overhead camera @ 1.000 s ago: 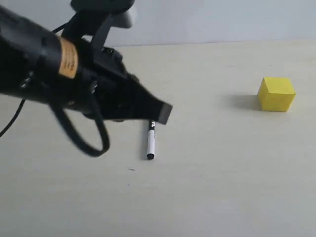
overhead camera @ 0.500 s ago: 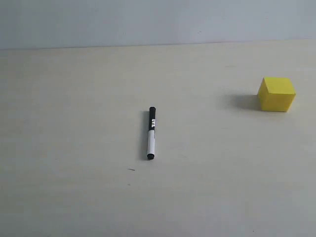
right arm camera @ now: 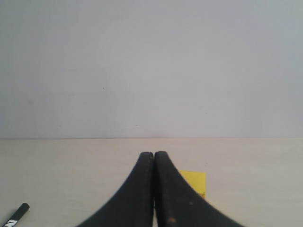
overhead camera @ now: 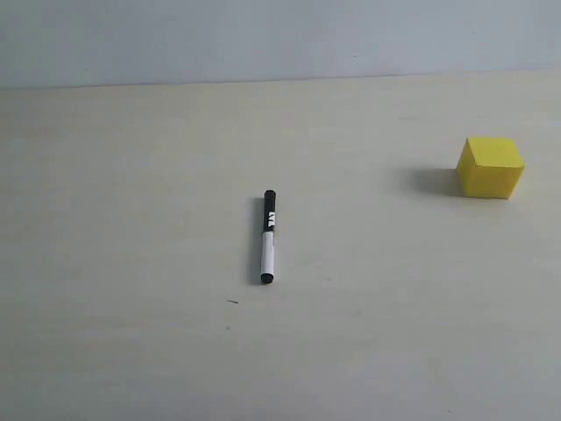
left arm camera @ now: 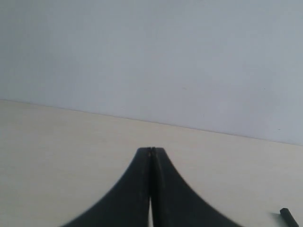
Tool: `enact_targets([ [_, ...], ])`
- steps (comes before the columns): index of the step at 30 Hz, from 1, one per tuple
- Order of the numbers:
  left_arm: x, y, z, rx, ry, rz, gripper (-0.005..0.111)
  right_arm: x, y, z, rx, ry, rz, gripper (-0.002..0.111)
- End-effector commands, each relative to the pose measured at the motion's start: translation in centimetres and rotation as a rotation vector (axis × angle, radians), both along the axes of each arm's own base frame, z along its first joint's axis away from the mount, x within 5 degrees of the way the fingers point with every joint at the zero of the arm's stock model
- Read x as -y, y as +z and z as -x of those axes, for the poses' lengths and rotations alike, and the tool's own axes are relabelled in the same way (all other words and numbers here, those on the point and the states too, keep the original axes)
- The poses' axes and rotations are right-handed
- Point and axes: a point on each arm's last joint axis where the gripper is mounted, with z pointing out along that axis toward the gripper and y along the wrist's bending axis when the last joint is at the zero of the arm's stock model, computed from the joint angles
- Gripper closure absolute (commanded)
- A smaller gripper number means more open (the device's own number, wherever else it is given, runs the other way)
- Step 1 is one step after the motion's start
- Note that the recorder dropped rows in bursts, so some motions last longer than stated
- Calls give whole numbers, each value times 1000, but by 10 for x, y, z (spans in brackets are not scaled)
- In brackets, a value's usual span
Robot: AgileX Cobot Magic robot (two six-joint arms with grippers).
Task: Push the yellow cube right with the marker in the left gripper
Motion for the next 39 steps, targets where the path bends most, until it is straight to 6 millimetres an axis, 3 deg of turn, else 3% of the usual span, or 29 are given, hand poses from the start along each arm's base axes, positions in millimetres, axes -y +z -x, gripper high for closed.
enact_targets([
  [1,0,0,1,3,3,-6,107,0,-1,0,6,-4,4,108],
  [39,-4,0,1,3,64,-10,107,0,-1,0,6,-4,4,108],
])
